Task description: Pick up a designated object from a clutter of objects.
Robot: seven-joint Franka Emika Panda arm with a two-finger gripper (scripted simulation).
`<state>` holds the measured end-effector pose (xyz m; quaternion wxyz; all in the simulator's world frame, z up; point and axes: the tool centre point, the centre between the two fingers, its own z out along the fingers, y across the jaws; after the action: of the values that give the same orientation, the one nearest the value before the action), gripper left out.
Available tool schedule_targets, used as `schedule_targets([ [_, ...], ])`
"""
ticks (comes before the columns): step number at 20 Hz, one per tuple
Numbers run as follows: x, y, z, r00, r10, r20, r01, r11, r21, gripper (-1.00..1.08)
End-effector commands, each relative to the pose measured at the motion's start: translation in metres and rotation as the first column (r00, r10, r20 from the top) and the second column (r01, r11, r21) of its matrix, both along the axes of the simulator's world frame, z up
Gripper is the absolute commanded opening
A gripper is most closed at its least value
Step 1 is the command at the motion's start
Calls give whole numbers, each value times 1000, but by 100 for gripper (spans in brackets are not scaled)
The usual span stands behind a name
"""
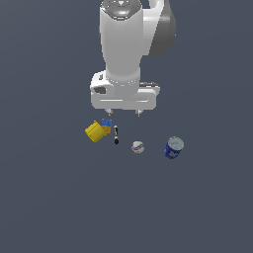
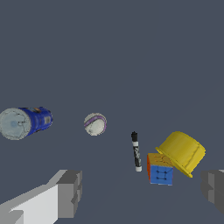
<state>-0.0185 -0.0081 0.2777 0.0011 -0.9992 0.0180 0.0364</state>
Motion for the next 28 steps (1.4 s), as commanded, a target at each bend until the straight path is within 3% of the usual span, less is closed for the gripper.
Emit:
schedule_targets([
  [1, 0, 0, 0, 1000, 0, 0, 0, 1000, 0, 100],
  [17, 0, 8, -1, 997, 73, -12, -73, 997, -20, 100],
  [23, 11, 37, -22, 988, 154, -2, -154, 988, -27, 100],
  [28, 22, 82, -53, 963, 270, 12, -270, 962, -32, 100],
])
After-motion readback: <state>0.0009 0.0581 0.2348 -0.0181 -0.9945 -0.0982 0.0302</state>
